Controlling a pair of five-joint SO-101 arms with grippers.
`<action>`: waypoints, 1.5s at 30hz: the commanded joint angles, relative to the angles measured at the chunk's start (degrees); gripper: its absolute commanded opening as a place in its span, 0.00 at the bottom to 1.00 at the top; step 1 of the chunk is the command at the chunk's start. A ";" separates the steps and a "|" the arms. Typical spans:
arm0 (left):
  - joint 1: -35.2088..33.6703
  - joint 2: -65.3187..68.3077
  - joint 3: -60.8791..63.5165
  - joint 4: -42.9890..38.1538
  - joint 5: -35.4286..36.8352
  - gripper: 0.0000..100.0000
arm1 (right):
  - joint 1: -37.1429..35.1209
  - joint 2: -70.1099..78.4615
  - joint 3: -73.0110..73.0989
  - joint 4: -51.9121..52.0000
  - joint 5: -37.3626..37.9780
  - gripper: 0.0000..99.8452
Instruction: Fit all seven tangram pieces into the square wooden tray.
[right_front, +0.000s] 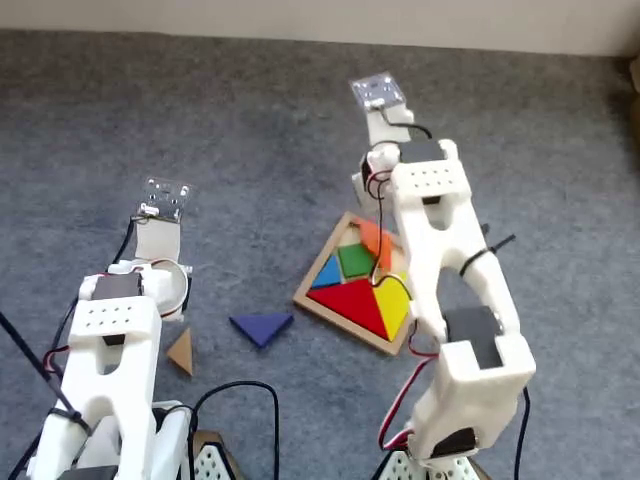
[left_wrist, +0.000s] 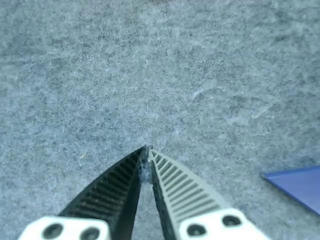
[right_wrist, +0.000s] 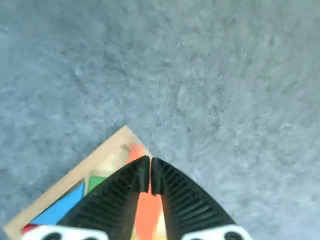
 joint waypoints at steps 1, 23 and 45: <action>-0.66 -1.10 -0.13 -0.62 -0.62 0.01 | 0.57 -5.67 -0.22 2.77 4.22 0.00; -0.57 -1.10 0.57 -0.70 -0.62 0.01 | -3.12 -5.76 8.66 6.99 0.09 0.17; -0.57 -1.10 0.66 -0.70 -0.62 0.01 | -3.74 2.77 20.70 -9.54 4.40 0.11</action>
